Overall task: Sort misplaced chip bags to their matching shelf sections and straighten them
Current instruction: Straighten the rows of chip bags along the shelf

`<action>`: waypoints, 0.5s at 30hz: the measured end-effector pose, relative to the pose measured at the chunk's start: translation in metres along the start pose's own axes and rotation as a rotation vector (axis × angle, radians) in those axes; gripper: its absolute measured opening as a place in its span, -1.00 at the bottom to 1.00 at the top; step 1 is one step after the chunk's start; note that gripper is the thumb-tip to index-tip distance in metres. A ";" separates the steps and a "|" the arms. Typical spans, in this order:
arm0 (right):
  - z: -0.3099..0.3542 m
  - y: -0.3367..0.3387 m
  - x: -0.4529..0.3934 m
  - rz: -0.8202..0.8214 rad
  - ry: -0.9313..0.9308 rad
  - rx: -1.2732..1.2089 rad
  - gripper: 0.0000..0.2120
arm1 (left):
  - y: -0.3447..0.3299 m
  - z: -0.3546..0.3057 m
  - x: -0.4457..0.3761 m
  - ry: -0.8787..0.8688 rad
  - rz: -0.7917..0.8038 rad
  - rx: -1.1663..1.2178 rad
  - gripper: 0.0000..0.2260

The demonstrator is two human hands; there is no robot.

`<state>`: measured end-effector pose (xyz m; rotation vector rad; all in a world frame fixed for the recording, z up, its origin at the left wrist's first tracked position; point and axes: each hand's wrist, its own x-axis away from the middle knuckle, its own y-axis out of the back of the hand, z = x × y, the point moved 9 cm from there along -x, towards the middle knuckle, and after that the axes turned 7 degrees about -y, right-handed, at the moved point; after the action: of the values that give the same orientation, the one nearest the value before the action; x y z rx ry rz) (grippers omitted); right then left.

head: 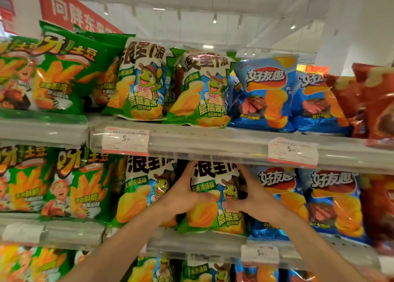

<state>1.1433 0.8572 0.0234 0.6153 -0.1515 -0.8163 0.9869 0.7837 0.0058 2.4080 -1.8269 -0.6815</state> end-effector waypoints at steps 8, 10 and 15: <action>-0.007 -0.001 0.000 0.029 -0.010 -0.028 0.06 | 0.007 -0.003 0.000 -0.061 0.016 -0.087 0.03; -0.008 -0.001 0.000 0.020 -0.007 -0.049 0.08 | 0.008 -0.004 -0.001 -0.076 0.023 -0.105 0.06; -0.010 -0.004 -0.003 -0.012 -0.039 -0.028 0.11 | 0.007 -0.017 0.008 -0.135 0.043 -0.162 -0.02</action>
<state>1.1424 0.8618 0.0134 0.5743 -0.1716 -0.8413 0.9886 0.7705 0.0208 2.2646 -1.7870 -0.9686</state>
